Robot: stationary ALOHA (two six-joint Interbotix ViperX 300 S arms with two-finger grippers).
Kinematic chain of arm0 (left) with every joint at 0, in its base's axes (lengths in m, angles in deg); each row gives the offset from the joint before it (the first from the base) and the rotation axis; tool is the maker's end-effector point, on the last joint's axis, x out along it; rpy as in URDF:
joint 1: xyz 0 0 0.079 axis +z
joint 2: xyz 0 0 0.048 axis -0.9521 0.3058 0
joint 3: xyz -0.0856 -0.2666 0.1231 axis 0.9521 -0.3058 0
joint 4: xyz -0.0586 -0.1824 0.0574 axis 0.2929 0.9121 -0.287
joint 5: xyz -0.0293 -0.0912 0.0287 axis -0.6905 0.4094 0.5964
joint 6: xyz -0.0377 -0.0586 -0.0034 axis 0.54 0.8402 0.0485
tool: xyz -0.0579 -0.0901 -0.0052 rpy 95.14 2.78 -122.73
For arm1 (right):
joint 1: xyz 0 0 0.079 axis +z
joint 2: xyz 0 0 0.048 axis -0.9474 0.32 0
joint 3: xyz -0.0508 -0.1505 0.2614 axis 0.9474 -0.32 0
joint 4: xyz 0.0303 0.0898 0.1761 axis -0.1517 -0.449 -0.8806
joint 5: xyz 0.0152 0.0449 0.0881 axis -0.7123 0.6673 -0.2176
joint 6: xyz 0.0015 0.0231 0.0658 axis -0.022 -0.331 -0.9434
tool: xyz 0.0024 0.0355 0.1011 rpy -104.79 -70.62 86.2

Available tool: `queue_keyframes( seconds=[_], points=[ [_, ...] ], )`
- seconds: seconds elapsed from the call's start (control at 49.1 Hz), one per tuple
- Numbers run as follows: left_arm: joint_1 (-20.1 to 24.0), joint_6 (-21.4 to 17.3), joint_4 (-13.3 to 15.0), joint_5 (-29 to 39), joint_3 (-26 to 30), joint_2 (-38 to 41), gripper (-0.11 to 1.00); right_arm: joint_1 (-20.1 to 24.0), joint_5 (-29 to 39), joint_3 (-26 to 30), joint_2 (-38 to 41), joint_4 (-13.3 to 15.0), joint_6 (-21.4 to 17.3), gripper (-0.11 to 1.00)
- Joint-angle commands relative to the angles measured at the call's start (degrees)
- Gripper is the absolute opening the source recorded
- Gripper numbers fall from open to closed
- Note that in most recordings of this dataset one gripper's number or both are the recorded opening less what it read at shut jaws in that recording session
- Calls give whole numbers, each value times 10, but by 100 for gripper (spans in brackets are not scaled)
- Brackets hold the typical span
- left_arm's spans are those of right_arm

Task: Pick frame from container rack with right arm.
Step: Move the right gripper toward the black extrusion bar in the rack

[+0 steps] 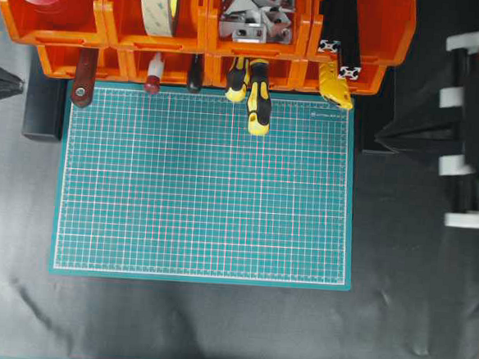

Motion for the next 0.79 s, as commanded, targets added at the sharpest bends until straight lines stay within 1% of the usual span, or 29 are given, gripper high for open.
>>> queue_keyframes(
  seconds=[0.0, 0.02, 0.122, 0.163, 0.224, 0.265, 0.326, 0.387, 0.448, 0.611, 0.713, 0.774],
  points=[
    [1, 2, -3, -3, 18, 3, 0, 47, 77, 37, 33, 105, -37, -1],
    [2, 2, -3, -3, 18, 2, 0, 64, 97, 40, 42, 138, -49, -1],
    [2, 2, -2, 2, 18, 0, 0, 112, 149, 36, 69, 235, -91, -1],
    [3, 2, -3, 4, 18, 0, 0, 127, 167, 32, 81, 266, -106, -1],
    [3, 3, -2, 9, 18, -1, 0, 148, 192, 19, 101, 313, -117, -1],
    [2, 4, -3, 10, 18, 0, 0, 159, 207, 11, 113, 337, -120, -1],
    [3, 4, -2, 11, 18, -1, 0, 169, 229, 5, 134, 365, -120, -1],
    [2, 4, -2, 10, 18, -1, 0, 173, 250, 4, 150, 381, -120, -1],
    [3, 4, -2, 10, 18, -1, 0, 173, 262, 4, 162, 389, -118, -1],
    [2, 4, -2, 10, 18, -4, 0, 173, 271, -3, 175, 399, -119, 0],
    [2, 4, -2, 10, 18, -8, 0, 173, 271, -7, 177, 400, -118, 9],
    [2, 4, -2, 10, 18, -10, 0, 173, 270, -10, 177, 402, -120, 20]
  ],
)
